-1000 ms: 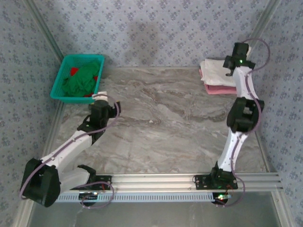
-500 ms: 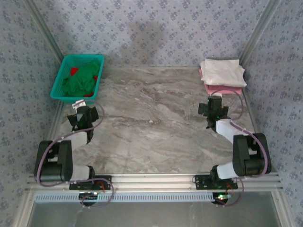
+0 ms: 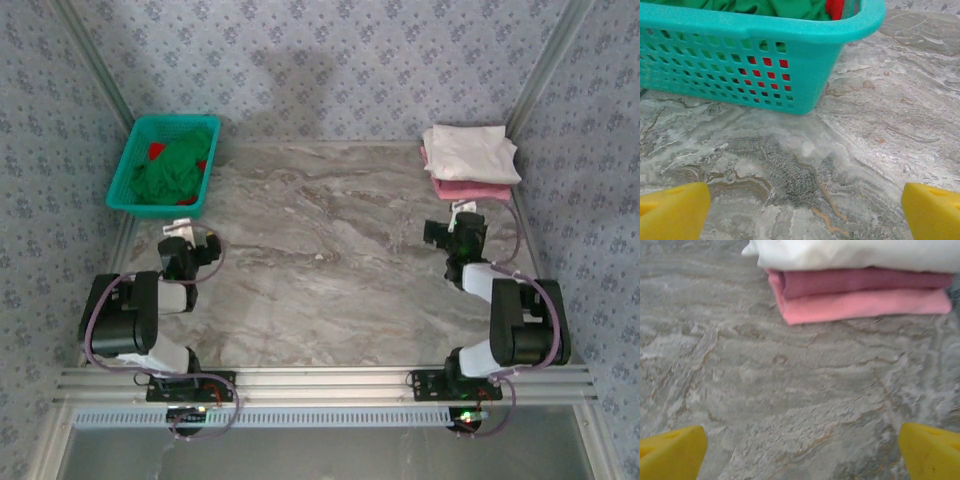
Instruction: Fold and stack the t-shirts
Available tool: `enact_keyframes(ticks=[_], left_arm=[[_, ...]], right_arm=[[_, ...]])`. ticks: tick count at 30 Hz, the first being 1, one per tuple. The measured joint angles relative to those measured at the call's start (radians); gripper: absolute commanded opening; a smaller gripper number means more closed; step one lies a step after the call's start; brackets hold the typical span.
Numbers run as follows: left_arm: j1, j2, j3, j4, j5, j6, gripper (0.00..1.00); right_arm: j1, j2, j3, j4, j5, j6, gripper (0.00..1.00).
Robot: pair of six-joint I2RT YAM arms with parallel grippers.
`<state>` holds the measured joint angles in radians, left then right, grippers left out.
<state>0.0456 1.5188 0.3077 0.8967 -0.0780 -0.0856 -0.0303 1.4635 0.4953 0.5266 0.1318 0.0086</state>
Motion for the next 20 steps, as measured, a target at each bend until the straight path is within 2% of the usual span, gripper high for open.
enact_keyframes(ticks=[4, 7, 20], left_arm=[[-0.005, 0.007, 0.049, -0.035, 0.007, 0.011, 0.98], [-0.017, 0.008, 0.079, -0.043, 0.005, 0.020, 0.98], [-0.033, 0.008, 0.084, -0.075, 0.002, 0.040, 0.98]], right_arm=[[-0.003, 0.016, -0.083, 0.110, -0.042, -0.002, 1.00], [0.001, 0.041, -0.153, 0.261, -0.062, -0.010, 1.00], [0.002, 0.059, -0.126, 0.283, -0.068, -0.010, 1.00]])
